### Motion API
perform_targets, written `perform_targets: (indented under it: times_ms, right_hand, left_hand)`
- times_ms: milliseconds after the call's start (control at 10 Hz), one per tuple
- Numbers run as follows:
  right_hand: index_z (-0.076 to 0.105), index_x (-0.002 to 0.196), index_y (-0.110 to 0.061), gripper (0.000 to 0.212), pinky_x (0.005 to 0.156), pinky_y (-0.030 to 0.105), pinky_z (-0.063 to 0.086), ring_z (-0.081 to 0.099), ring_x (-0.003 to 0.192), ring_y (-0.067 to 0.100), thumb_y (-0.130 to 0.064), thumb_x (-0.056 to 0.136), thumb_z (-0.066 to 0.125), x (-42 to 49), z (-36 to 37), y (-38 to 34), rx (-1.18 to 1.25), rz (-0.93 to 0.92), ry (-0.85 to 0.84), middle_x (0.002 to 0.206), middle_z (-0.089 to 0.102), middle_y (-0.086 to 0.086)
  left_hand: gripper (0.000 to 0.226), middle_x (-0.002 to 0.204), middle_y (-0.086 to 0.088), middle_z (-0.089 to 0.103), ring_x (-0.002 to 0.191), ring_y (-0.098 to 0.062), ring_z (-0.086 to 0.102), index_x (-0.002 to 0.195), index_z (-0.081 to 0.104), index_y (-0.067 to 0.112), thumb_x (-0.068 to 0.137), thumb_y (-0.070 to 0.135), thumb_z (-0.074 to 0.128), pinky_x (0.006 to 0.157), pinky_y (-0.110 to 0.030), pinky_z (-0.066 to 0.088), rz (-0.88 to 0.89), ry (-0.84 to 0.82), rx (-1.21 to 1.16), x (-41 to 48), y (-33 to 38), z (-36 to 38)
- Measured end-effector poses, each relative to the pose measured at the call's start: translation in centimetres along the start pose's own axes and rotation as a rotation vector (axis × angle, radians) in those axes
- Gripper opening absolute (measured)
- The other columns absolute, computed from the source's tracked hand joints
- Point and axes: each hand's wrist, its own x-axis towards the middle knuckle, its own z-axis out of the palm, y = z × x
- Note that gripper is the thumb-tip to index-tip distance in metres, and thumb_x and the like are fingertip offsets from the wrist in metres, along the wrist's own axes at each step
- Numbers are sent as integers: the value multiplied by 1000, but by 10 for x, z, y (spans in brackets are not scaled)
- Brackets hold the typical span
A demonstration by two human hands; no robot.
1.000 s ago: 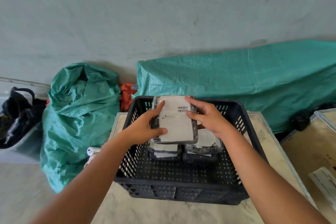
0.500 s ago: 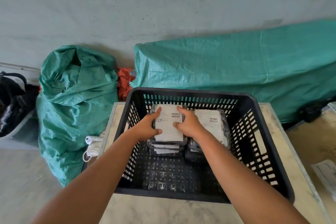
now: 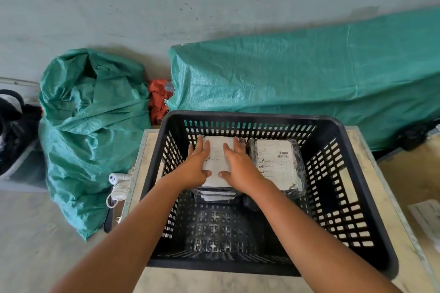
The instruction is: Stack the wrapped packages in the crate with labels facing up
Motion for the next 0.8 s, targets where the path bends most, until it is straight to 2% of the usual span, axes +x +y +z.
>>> perform_targets:
  times_ms: [100, 400, 500, 600, 700, 800]
  right_hand:
    - [11, 163, -5, 92, 125, 46, 8, -13, 156, 35, -36, 97, 68, 4, -4, 5, -35, 9, -53, 170, -11, 19]
    - [13, 161, 2, 91, 125, 46, 8, -15, 156, 35, -47, 100, 59, 7, -1, 11, -126, -10, -91, 170, -14, 19]
    - [10, 161, 2, 89, 125, 47, 7, -17, 156, 35, -47, 102, 55, 5, -1, 9, -156, -15, -97, 169, -16, 18]
    - [13, 161, 1, 87, 125, 47, 8, -14, 156, 35, -45, 102, 56, -1, -10, 5, -152, -19, -114, 170, -13, 18]
    - [28, 160, -6, 76, 125, 46, 12, 2, 158, 33, -38, 100, 63, -13, -18, 8, -50, -49, -59, 172, 2, 15]
    - [46, 154, -15, 64, 125, 43, 24, 28, 154, 30, -35, 97, 68, -32, -31, 13, 99, -48, 60, 168, 27, 9]
  left_hand:
    - [98, 162, 6, -31, 153, -25, -15, 160, -11, 19, 97, 11, 64, 125, -44, 5, 8, -32, -5, 2, -3, -4]
    - [96, 163, 3, -30, 155, -19, -6, 160, -10, 15, 97, 9, 63, 125, -35, 14, 17, -56, -5, 3, -2, -6]
    - [96, 163, 4, -32, 155, -21, -1, 160, -12, 15, 98, 9, 61, 121, -33, 25, 26, -47, 8, -1, 3, -8]
    - [95, 164, 4, -30, 154, -24, 11, 161, -8, 15, 97, 9, 63, 110, -28, 40, -2, -20, 2, -8, 15, -10]
    - [91, 168, -6, -19, 155, -27, 10, 162, 6, 14, 95, 20, 68, 115, -30, 31, -19, 75, -10, -18, 24, -10]
    - [83, 170, -9, -1, 155, -24, 5, 162, 19, 19, 96, 32, 68, 121, -35, 17, 42, 199, -87, -40, 34, -9]
